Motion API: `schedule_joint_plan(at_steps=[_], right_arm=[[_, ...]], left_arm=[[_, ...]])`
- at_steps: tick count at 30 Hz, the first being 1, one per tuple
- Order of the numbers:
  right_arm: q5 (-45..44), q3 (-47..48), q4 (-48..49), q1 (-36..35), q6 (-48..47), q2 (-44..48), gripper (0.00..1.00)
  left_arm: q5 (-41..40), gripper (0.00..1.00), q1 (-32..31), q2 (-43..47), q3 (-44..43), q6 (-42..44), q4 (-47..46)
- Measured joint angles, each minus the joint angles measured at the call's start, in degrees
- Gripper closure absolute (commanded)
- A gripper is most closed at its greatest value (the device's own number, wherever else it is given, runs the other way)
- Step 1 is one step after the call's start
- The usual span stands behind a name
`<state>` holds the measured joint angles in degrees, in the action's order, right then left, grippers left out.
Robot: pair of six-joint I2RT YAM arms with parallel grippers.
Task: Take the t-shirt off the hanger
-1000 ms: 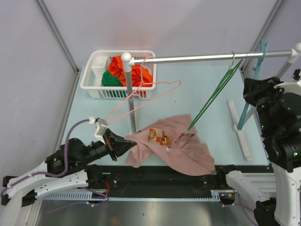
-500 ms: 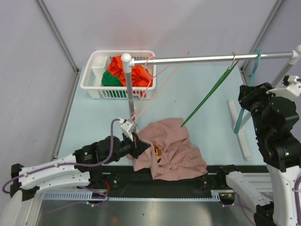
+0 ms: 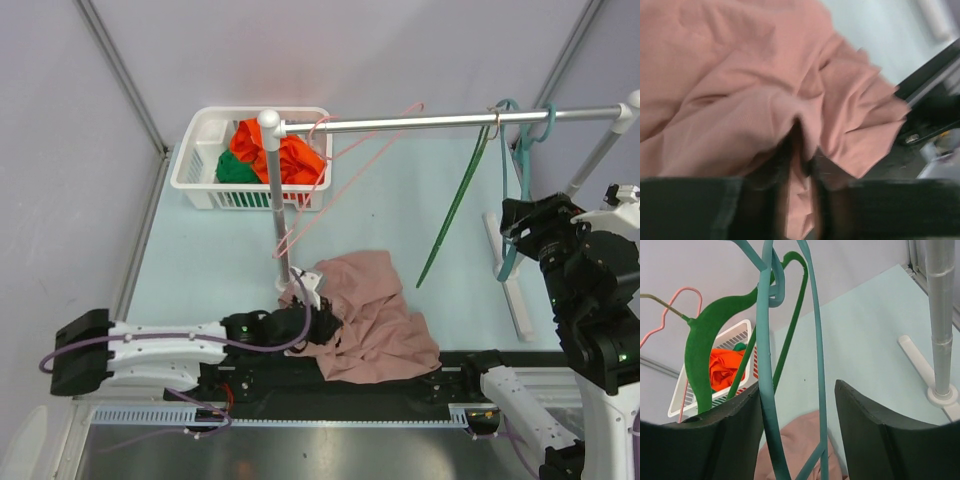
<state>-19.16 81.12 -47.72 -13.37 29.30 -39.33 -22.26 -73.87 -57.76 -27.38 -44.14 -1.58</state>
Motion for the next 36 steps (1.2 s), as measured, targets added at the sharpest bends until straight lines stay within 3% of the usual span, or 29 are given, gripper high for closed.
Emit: schedule_joint_plan(at_steps=[4,5,15,24,25,28,29,33,34,36], right_arm=[[0.48,0.0,-0.94,-0.02,-0.02,0.11,0.39],[0.59,0.0,-1.16,-0.02,-0.09,0.15,0.39],[0.5,0.0,-1.73,-0.07,-1.07,1.97,0.41],[0.37,-0.02,-1.68,-0.44,-1.4,2.34,0.41],[0.37,-0.04,-1.66,-0.44,-1.44,2.34,0.41],[0.39,-0.39,-1.62,-0.63,-1.55,2.54,0.41],[0.37,-0.55,-1.62,-0.66,-1.57,2.62,0.41],[0.31,-0.94,-1.55,-0.7,-2.05,3.21,0.41],[0.28,-0.98,-1.51,-0.72,-2.12,3.3,0.41],[0.13,-1.03,-1.36,-0.79,-2.23,3.39,0.41]], left_arm=[[-4.9,0.22,-5.6,-10.36,-2.71,-0.15,-0.09],[-6.23,0.01,-6.71,-12.79,-3.98,0.07,0.09],[-12.59,0.0,-9.42,-32.76,-19.04,4.79,3.5],[-17.0,0.0,-8.68,-46.51,-31.85,5.66,13.86],[-16.96,0.02,-8.39,-46.95,-31.89,5.66,14.25],[-16.33,0.29,-7.34,-47.34,-32.0,5.64,14.6],[-16.06,0.44,-7.06,-47.36,-32.0,5.51,14.56],[-14.36,0.81,-6.23,-47.32,-31.39,6.25,13.73],[-14.01,0.95,-6.19,-47.17,-30.82,6.67,12.92],[-13.97,1.0,-6.19,-46.23,-29.22,6.8,11.34]])
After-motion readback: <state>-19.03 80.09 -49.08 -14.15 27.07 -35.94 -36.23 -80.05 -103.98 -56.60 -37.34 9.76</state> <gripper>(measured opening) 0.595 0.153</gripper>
